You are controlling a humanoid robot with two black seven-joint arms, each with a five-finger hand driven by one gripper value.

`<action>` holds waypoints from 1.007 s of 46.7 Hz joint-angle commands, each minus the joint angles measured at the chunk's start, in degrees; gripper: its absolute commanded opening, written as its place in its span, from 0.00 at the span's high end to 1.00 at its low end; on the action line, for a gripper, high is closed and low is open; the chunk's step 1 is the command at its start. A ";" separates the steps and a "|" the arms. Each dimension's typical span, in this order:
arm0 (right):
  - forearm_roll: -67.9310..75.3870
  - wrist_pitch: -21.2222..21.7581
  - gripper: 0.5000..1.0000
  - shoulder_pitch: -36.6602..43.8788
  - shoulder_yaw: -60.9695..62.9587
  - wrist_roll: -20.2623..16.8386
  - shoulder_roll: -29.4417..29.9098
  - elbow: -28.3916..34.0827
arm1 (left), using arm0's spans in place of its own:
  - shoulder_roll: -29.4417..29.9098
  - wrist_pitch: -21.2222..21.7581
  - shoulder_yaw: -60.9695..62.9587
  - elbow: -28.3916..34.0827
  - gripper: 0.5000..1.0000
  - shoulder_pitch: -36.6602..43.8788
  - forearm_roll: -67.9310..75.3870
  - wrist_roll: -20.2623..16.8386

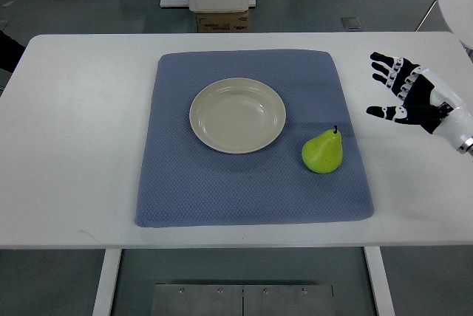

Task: Place pear on plate with right hand
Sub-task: 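Reach the open right hand down around the green pear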

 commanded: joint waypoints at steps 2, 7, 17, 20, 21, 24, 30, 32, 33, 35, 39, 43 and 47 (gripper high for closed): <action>-0.13 -0.31 0.00 -0.08 -1.58 -0.02 0.66 0.80 | 0.00 0.02 0.07 0.00 0.00 0.00 0.00 0.00; -0.39 -0.66 0.00 -0.17 -2.73 -0.02 2.41 0.80 | 0.00 0.02 -0.02 0.00 0.00 0.00 0.00 0.00; -0.57 -4.61 0.00 -0.96 -3.08 -0.02 6.19 0.71 | 0.00 0.02 -0.02 0.00 0.00 0.00 0.00 0.00; -0.92 -5.84 0.00 -0.96 -3.17 -0.02 7.25 0.45 | 0.00 0.02 -0.02 0.00 0.00 0.00 0.00 0.00; -1.18 -6.19 0.00 -0.96 -3.25 -0.02 7.60 0.36 | 0.00 0.02 0.07 0.00 0.00 0.00 0.00 0.00; -1.97 -7.16 0.00 -0.96 -3.61 0.16 8.30 0.01 | 0.00 -0.07 0.07 0.00 0.00 0.00 0.00 0.00; -4.52 -9.53 0.00 -0.87 -3.78 0.53 9.36 -0.35 | 0.00 0.02 -0.02 0.00 0.00 0.00 0.00 0.00; -6.01 -10.15 0.00 -0.87 -4.04 0.53 9.36 -0.52 | 0.00 0.02 -0.02 0.00 0.00 0.00 0.00 0.00; -6.71 -10.33 0.00 -0.79 -4.22 0.53 9.36 -0.52 | 0.00 -0.07 0.07 0.00 0.00 0.00 0.00 0.00; -7.86 -10.94 0.00 -0.78 -4.48 0.53 9.36 -0.52 | 0.00 0.02 0.07 0.00 0.00 0.00 0.00 0.00; -9.09 -12.00 0.00 -0.70 -4.92 0.53 9.36 -0.61 | 0.00 0.02 0.07 0.00 0.00 0.00 0.00 0.00; -9.88 -12.53 0.00 -0.61 -5.01 0.53 9.36 -0.61 | 0.00 0.02 -0.02 0.00 0.00 0.00 0.00 0.00; -11.11 -13.23 0.00 -0.70 -5.10 0.53 9.36 -0.70 | 0.00 -0.07 -0.02 0.00 0.00 0.00 0.00 0.00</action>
